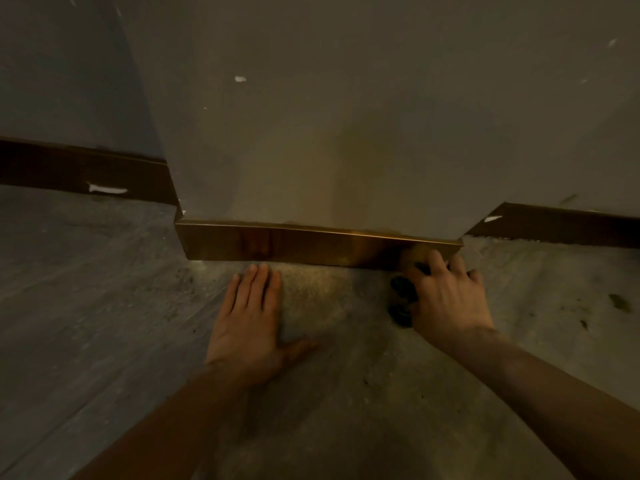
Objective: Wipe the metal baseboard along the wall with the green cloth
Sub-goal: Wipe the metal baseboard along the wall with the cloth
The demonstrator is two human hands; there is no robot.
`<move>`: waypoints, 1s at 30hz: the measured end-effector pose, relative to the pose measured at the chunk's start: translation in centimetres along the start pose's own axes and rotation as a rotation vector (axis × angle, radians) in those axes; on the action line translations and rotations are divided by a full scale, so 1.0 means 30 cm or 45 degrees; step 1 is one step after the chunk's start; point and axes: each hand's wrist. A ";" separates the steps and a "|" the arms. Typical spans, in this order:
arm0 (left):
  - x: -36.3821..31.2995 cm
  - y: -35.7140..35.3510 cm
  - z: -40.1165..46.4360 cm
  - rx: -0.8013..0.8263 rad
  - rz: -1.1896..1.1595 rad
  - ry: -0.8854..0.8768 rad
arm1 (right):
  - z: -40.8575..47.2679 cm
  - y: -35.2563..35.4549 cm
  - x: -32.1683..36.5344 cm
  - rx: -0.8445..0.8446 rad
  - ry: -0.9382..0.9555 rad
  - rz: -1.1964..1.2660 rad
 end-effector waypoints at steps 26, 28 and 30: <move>-0.079 0.282 0.050 -0.325 -0.247 -0.322 | -0.037 0.266 0.179 0.155 -0.096 1.325; -0.084 0.302 0.056 -0.317 -0.236 -0.327 | -0.047 0.275 0.171 0.092 0.026 1.187; -0.099 0.319 0.064 -0.324 -0.231 -0.358 | -0.057 0.281 0.164 0.005 0.091 1.081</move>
Point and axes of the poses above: each hand's wrist, its own z-axis towards the middle knuckle, its own y-axis out of the back of the hand, x = y × z, and after that the axes turned 12 degrees about -x, right-handed
